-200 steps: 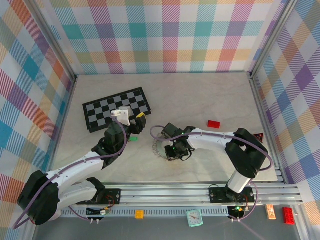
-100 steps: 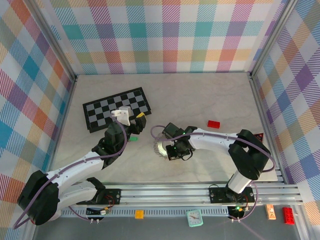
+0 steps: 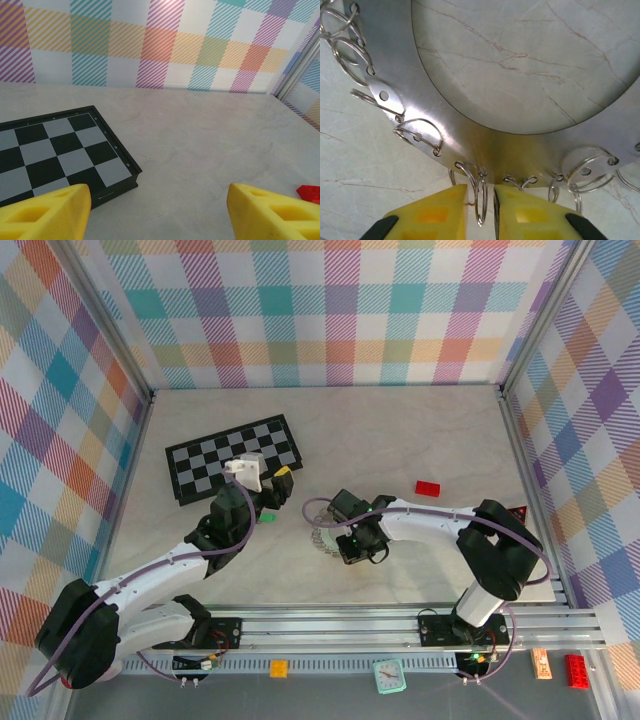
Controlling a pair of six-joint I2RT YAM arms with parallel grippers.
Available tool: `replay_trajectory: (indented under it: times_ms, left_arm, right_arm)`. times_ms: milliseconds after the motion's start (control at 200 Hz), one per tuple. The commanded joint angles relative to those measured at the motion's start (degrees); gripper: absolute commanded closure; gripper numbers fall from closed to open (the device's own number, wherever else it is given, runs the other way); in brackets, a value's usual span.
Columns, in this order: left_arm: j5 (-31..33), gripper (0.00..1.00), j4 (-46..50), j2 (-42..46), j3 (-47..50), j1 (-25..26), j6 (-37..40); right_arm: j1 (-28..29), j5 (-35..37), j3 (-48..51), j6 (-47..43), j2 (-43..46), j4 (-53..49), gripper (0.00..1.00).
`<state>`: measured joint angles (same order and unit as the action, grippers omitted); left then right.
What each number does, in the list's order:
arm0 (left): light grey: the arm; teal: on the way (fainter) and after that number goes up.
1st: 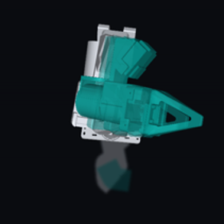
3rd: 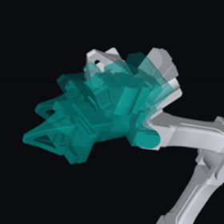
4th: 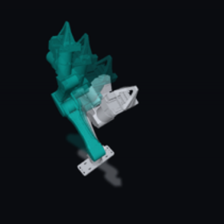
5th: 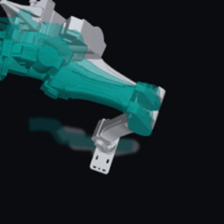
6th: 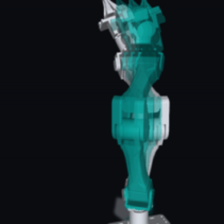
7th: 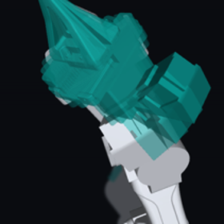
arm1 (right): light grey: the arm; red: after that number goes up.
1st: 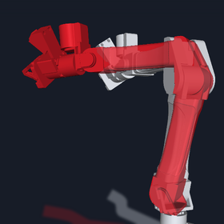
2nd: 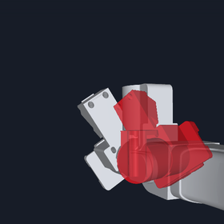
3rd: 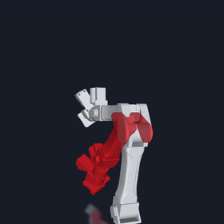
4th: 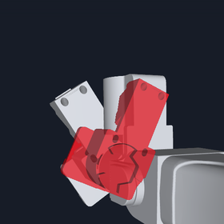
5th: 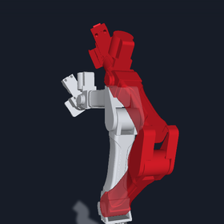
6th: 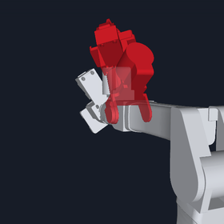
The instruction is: Put the keys on the keyring
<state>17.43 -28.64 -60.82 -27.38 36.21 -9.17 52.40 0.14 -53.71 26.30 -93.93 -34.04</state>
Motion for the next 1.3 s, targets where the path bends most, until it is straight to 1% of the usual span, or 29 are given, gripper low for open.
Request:
replay_trajectory:
  times_ms: [0,185,485,650,1000,1160,1295]
  left_arm:
    - [-0.57,0.29,-0.8,-0.36,-1.28,-0.44,0.99]
    - [-0.8,0.29,-1.13,-0.66,-1.22,-0.43,0.91]
    - [-0.64,0.29,-1.46,-0.57,-1.16,-0.43,1.0]
    - [-0.59,0.29,-1.59,-0.57,-1.02,-0.43,0.96]
    - [-0.56,0.29,-2.11,-0.68,-0.68,-0.43,0.82]
    - [-0.48,0.29,-2.38,-0.71,-0.35,-0.43,0.73]
    - [-0.29,0.29,-2.47,-0.6,-0.31,-0.43,0.82]
  right_arm:
    - [-0.28,-1.46,0.34,0.5,1.62,0.31,0.76]
    - [-0.55,-1.64,0.28,1.08,3.45,0.12,0.73]
    - [-1.07,-0.23,0.75,2.85,4.88,-0.91,0.73]
    - [-1.07,0.92,1.61,5.65,7.14,-1.28,0.74]
    - [-1.08,-2.74,4.48,8.55,8.37,-1.3,0.85]
    - [-1.05,-6.65,5.3,9.78,6.74,1.11,0.83]
    - [-0.99,-6.65,5.55,10.48,5.3,2.59,0.83]
